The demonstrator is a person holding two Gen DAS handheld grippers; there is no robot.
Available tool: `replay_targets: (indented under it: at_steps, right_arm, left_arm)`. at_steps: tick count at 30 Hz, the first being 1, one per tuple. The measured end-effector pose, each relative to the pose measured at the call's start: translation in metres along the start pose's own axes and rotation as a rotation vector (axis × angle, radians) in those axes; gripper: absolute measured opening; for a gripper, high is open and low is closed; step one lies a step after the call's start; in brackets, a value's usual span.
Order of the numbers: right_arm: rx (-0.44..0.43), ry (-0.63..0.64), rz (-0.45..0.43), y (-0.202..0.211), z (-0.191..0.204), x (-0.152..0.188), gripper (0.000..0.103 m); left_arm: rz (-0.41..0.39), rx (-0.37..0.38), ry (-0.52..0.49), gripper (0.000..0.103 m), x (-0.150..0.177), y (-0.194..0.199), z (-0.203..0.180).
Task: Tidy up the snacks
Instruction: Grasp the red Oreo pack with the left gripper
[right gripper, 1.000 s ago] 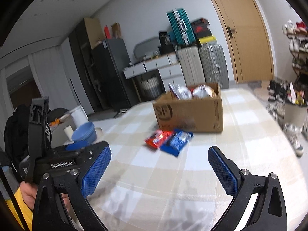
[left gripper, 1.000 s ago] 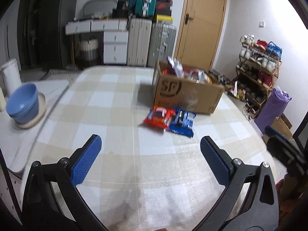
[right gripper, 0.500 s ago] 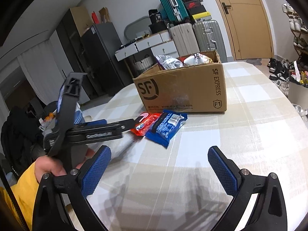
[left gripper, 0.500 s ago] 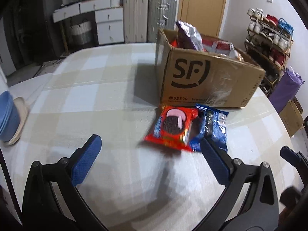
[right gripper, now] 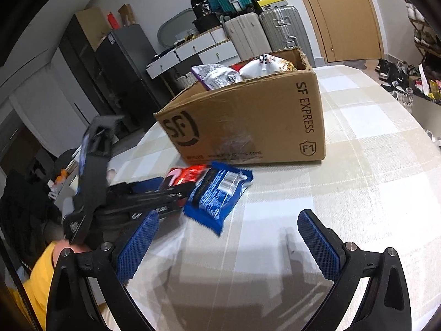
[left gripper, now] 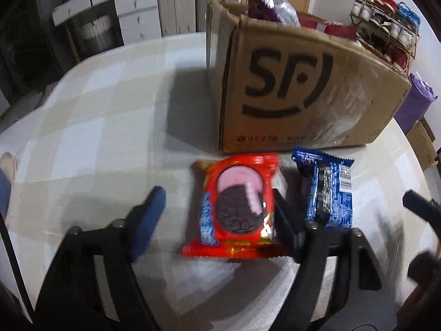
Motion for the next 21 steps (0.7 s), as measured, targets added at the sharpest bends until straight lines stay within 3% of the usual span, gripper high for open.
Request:
replay_targets:
  at_steps: [3, 4, 12, 21]
  right_arm:
    - [0.001, -0.011, 0.002, -0.003, -0.002, 0.0, 0.102]
    - [0.001, -0.016, 0.007, -0.004, -0.002, 0.001, 0.102]
    - [0.031, -0.007, 0.042, -0.009, -0.006, 0.003, 0.102]
    - [0.012, 0.001, 0.128, -0.03, 0.0, 0.001, 0.102]
  left_arm:
    - [-0.013, 0.008, -0.005, 0.044, -0.007, -0.005, 0.003]
    - [-0.015, 0.015, 0.0, 0.042, -0.01, -0.007, 0.005]
    - [-0.033, 0.059, 0.057, 0.042, -0.027, -0.009, 0.022]
    - [-0.08, 0.079, 0.162, 0.042, -0.009, 0.037, 0.063]
Point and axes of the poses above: each gripper's, at about its wrist camera, not at the fingertips, and y roughly against the way its jaws point, z to its left, x to its underside, the point moved 5 cm from there along -y, roughly the way its jaws point, and after that the axes turned 5 degrees about y, right-handed, at the moved point
